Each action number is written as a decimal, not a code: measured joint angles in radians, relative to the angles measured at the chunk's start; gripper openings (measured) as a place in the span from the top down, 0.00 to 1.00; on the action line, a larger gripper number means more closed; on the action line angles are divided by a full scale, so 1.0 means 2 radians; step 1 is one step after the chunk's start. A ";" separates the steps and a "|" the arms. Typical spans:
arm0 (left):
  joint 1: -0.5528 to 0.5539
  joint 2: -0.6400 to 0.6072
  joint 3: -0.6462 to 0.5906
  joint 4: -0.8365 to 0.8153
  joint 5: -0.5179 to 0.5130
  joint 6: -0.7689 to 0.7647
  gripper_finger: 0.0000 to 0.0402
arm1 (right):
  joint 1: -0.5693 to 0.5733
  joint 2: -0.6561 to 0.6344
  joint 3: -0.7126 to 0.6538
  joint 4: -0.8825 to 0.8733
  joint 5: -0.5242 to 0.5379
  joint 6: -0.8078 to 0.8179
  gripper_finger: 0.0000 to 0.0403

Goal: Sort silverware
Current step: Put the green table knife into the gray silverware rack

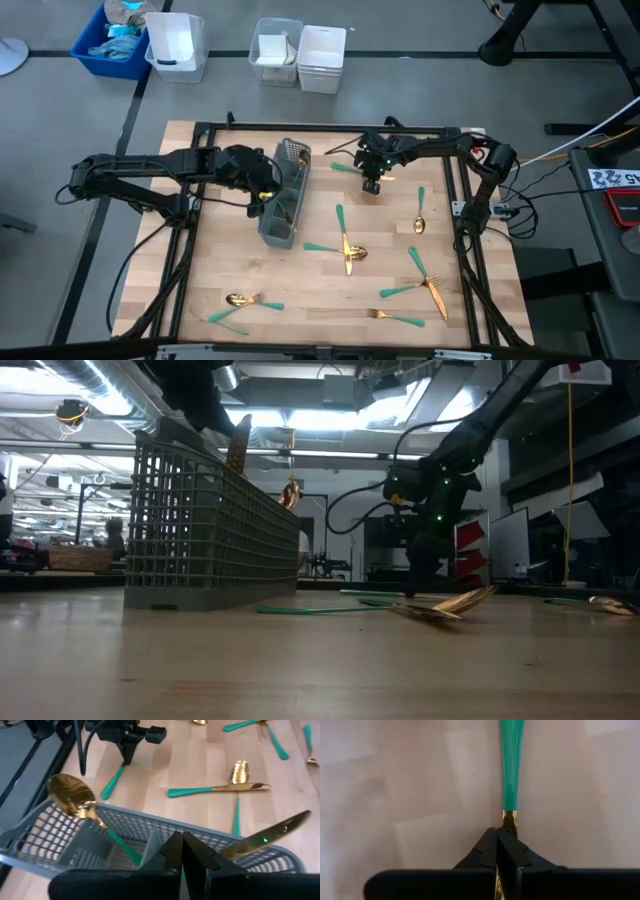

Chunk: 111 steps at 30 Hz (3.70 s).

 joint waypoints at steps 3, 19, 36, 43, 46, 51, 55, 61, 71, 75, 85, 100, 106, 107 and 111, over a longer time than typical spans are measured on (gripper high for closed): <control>-0.015 0.000 0.000 0.000 0.000 -0.002 1.00 | 0.023 0.000 0.000 -0.012 0.000 0.017 0.98; -0.064 0.000 0.000 0.000 -0.004 -0.002 0.99 | 0.108 0.000 0.000 -0.019 0.078 0.046 0.92; -0.064 0.000 0.000 0.000 -0.007 -0.002 0.99 | 0.107 0.003 0.078 -0.096 0.080 0.040 0.76; -0.064 0.000 0.000 0.000 -0.007 -0.002 0.99 | 0.107 0.003 0.072 -0.103 0.025 0.083 0.76; -0.064 0.000 0.000 0.000 -0.007 -0.002 0.99 | 0.108 0.004 0.070 -0.096 0.017 0.118 0.76; -0.064 0.000 0.000 0.000 -0.007 -0.002 0.99 | 0.108 0.010 0.070 -0.089 0.015 0.174 0.76; -0.064 0.000 0.000 0.000 -0.007 -0.002 0.99 | 0.111 0.013 0.070 -0.076 0.014 0.185 0.76; -0.064 0.000 0.000 0.000 -0.007 -0.002 0.99 | 0.134 0.014 0.069 -0.058 0.038 0.203 0.76; -0.064 0.000 0.000 0.000 -0.007 -0.002 0.99 | 0.146 0.017 0.069 -0.041 0.095 0.284 0.76; -0.064 0.000 0.000 0.000 -0.007 -0.002 0.99 | 0.146 0.030 0.069 -0.039 0.094 0.300 0.76; -0.064 0.000 0.000 0.000 -0.007 -0.002 0.99 | 0.146 0.051 0.071 -0.038 0.103 0.304 0.77; -0.064 0.000 0.000 0.000 -0.007 0.002 0.99 | 0.146 0.052 0.070 -0.050 0.103 0.288 0.93; -0.064 0.000 0.000 0.000 -0.007 0.002 0.99 | 0.146 0.052 0.070 -0.051 0.083 0.288 0.90; -0.064 0.000 0.000 0.000 -0.007 0.002 0.99 | 0.145 0.051 0.070 -0.051 0.077 0.287 0.91; -0.064 0.000 0.000 0.000 -0.007 0.002 0.99 | 0.145 0.047 0.071 -0.055 0.067 0.281 0.91</control>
